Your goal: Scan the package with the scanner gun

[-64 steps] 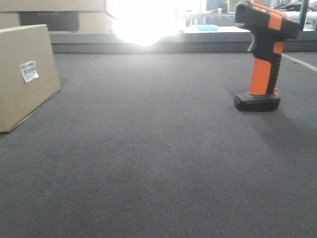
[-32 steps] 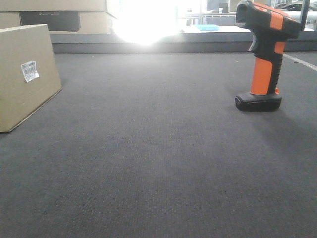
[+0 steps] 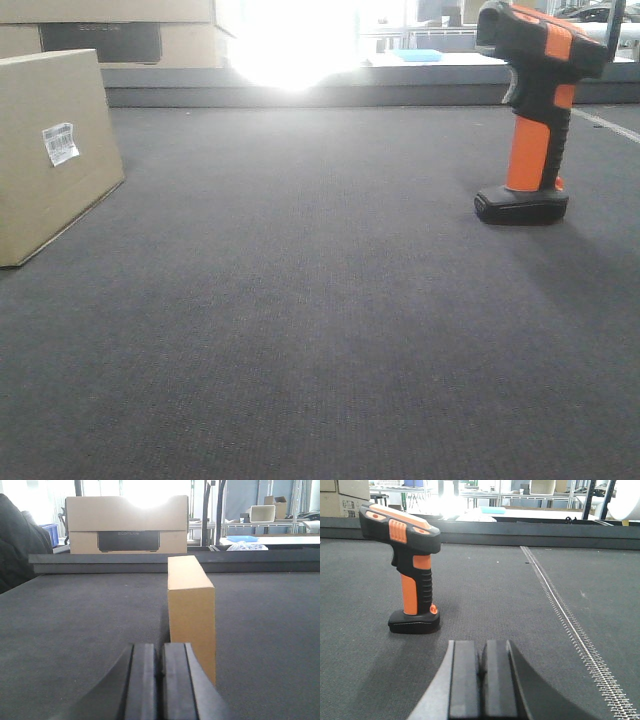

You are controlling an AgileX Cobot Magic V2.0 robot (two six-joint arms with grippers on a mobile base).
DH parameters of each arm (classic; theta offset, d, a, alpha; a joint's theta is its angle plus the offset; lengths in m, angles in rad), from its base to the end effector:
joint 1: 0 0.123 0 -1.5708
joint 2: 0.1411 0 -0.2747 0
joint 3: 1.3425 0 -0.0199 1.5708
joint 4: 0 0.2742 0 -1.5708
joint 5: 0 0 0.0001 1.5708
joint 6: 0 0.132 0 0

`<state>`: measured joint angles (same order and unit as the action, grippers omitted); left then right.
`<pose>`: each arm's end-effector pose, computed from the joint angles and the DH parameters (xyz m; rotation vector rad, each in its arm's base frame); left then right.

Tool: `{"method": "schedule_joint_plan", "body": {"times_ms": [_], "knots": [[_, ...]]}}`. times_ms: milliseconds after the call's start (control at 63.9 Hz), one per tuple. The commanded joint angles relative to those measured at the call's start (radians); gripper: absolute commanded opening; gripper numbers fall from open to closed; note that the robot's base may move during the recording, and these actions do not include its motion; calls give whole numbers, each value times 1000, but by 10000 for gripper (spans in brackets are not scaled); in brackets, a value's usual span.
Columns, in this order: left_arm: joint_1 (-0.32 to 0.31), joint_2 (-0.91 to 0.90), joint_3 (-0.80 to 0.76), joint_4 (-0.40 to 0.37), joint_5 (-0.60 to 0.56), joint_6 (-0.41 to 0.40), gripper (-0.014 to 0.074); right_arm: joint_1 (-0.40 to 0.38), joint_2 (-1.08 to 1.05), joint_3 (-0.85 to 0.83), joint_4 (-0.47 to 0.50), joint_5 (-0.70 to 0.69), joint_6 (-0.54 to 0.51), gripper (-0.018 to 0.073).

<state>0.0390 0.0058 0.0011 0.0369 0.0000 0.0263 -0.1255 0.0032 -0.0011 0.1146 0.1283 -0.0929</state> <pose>0.1315 0.0051 0.2155 0.0180 1.4909 0.0825 0.1307 -0.0145 0.1999 0.1066 1.6101 -0.0692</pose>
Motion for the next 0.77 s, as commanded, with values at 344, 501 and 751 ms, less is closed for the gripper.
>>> {"method": "schedule_joint_plan", "body": {"times_ms": [344,501,751], "knots": [[1,-6,-1,-7,-17,4,-111,-5,-3,1,-10,-29,3,-154],[1,-6,-1,-7,-17,4,-111,-5,-3,1,-10,-29,3,-154],[1,-6,-1,-7,-17,4,-111,-5,-3,1,-10,-29,3,-154]]}}
